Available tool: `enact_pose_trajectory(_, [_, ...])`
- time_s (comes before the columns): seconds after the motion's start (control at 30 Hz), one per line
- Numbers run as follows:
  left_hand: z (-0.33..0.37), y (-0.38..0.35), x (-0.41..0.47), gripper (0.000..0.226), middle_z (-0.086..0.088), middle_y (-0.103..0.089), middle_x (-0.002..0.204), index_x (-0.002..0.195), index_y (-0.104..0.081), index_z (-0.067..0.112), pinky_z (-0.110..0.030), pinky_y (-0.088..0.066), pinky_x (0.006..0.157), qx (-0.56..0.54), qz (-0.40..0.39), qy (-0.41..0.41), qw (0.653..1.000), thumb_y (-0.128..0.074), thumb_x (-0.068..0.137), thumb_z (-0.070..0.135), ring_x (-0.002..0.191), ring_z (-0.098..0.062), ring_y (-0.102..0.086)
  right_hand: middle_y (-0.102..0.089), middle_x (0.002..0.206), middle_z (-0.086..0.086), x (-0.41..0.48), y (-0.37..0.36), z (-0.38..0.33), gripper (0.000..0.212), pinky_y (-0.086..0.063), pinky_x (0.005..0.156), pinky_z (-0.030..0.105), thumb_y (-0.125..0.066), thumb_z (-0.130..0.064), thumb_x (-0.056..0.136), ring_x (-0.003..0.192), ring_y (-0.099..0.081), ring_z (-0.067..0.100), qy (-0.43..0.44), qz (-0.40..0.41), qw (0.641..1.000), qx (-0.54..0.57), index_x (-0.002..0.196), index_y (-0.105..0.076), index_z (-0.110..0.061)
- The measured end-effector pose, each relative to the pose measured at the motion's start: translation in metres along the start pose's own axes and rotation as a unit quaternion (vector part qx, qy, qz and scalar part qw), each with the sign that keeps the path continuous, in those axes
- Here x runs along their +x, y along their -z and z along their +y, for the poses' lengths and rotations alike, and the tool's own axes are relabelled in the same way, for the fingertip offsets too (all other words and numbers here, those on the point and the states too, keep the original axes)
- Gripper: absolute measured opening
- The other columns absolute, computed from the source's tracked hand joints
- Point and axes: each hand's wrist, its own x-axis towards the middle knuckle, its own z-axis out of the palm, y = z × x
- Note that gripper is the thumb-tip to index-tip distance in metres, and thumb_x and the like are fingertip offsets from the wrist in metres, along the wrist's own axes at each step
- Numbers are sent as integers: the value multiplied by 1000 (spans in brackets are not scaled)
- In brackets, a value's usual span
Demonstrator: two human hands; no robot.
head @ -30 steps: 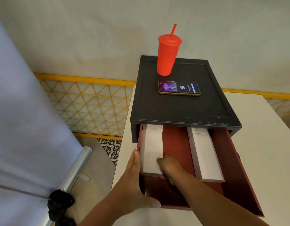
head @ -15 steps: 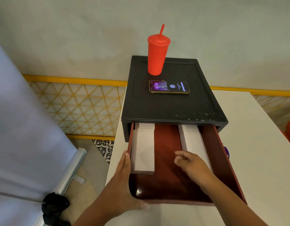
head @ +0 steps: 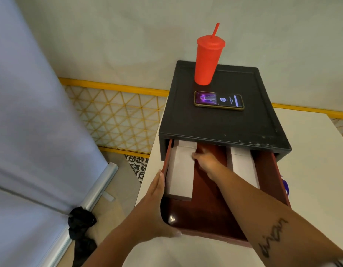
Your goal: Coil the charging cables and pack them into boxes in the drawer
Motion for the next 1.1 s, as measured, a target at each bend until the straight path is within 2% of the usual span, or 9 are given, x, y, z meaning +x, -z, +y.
enact_pose_trajectory(0.27, [-2,0,2,141,31,42,134,123,42,40,-17,-6,109,-8,-5,10,1000,-81,56,52,131,6,17,-53,127,17,33,-14,-16,35,-41,90,32,-50,-20,95,114,-51,30,-30,50,997,-46,124,-49,0])
enact_pose_trajectory(0.4, [-4,0,4,141,33,42,132,120,44,42,-15,-5,107,-12,-12,10,1000,-81,55,53,131,7,17,-51,129,16,35,-11,-19,36,-41,96,33,-47,-20,96,117,-50,30,-26,45,995,-89,128,-47,-2])
enact_pose_trajectory(0.5, [-4,1,4,141,35,44,128,117,45,42,-16,-5,107,-12,-18,18,1000,-81,55,53,130,7,15,-53,126,15,27,-9,-18,40,-43,91,33,-48,-26,96,112,-52,29,-12,31,993,-111,130,-47,-5])
enact_pose_trajectory(0.63, [-1,2,3,143,37,45,123,120,46,39,-18,-10,110,-4,-16,21,1000,-81,55,54,130,5,12,-43,140,12,10,3,-9,54,-39,94,32,-48,-28,95,123,-46,29,65,-3,984,-167,145,-28,-16])
enact_pose_trajectory(0.73, [-1,3,1,145,32,42,131,127,43,34,-20,-13,112,3,-8,14,1000,-81,55,55,133,2,11,-22,154,7,-13,26,11,58,-26,110,37,-45,-35,95,138,-26,27,130,-13,940,-316,147,-22,-22])
enact_pose_trajectory(0.83, [-2,2,0,144,31,39,133,127,41,33,-15,-8,109,-5,8,0,1000,-82,55,52,132,5,17,-8,157,2,-33,54,40,55,-12,113,50,-42,-42,94,143,-10,29,148,25,812,-564,145,-25,-28])
enact_pose_trajectory(0.9, [-2,1,0,145,33,39,132,132,38,30,-13,-7,107,-5,16,1,1000,-83,54,51,130,8,18,-2,157,0,-37,68,55,53,-4,111,57,-45,-39,92,143,1,31,118,14,747,-654,142,-32,-28])
enact_pose_trajectory(1.0, [-1,0,0,145,32,35,134,139,32,26,-15,-10,107,-1,26,7,1000,-84,54,48,129,8,16,3,157,-1,-35,81,65,55,-5,111,58,-49,-34,91,143,7,33,98,-1,710,-697,142,-34,-24])
enact_pose_trajectory(1.1, [0,-1,0,143,30,28,138,141,28,27,-17,-11,107,3,36,16,999,-85,55,45,128,8,13,7,157,0,-36,83,67,55,-15,112,52,-46,-26,91,143,0,33,104,-4,715,-691,143,-32,-20])
